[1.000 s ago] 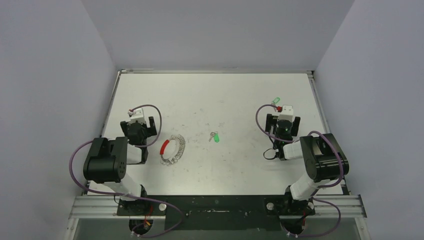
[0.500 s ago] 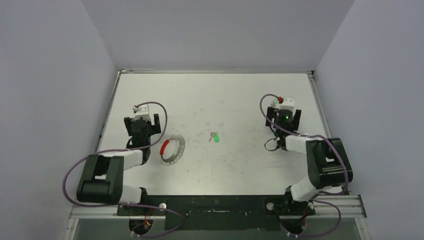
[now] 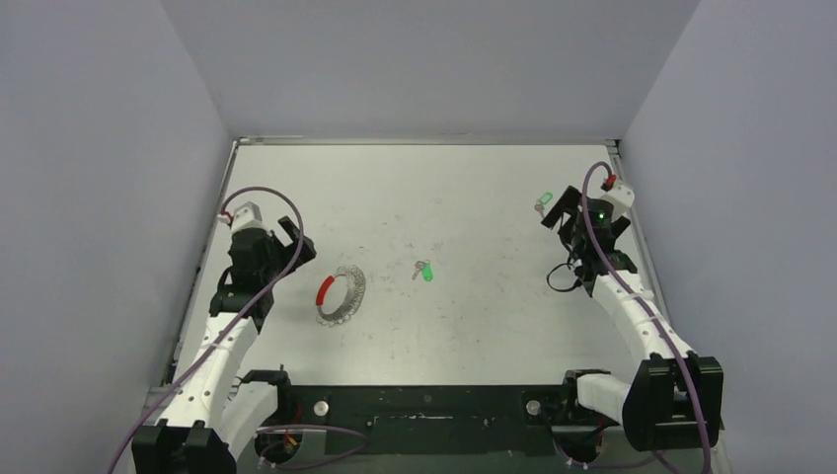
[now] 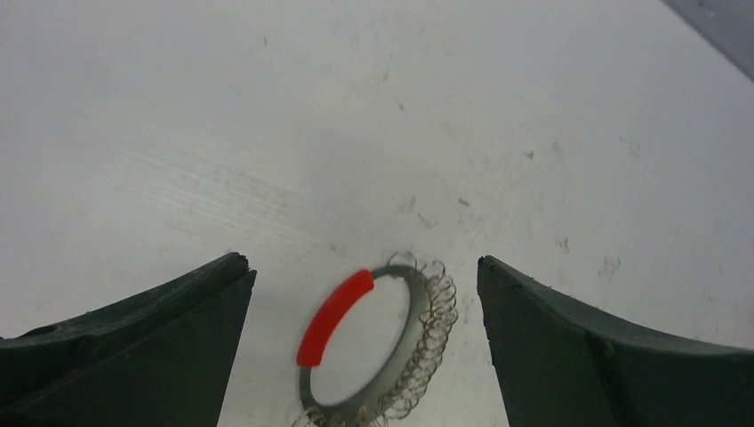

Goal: Put the keys on the keyring

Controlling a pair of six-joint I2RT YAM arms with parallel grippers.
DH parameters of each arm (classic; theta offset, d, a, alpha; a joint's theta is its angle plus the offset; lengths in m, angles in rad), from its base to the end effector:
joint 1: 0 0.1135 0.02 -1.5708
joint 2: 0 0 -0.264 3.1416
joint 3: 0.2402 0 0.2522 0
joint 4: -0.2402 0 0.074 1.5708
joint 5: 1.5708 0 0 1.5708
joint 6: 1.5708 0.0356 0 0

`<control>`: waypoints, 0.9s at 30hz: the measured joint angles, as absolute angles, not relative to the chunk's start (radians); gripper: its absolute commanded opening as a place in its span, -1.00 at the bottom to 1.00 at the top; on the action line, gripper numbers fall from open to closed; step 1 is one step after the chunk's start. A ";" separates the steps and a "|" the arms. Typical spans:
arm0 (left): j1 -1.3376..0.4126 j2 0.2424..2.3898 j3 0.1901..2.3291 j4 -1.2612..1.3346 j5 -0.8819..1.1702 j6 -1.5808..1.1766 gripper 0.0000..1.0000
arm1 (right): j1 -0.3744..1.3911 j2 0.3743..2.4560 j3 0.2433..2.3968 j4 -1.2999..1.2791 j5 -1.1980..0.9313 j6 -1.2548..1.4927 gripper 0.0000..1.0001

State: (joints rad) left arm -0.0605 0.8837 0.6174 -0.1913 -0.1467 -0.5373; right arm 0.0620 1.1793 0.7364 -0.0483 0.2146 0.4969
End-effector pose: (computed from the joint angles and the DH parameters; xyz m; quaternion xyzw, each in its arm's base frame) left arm 0.2026 -0.0071 0.2628 -0.2376 0.8137 -0.0957 0.5218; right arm 0.2622 0.0087 0.2554 0.2378 0.8209 0.0526 0.5165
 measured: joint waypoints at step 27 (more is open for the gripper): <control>-0.145 1.205 0.546 -0.201 0.311 -0.634 0.46 | 0.031 1.112 0.581 -0.189 -0.277 0.611 1.00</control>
State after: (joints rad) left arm -0.1448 1.2049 0.5457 -0.2012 0.3115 -0.6338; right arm 0.0315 1.1122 0.5812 -0.1894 -0.2768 0.6106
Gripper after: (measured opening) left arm 0.744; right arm 0.999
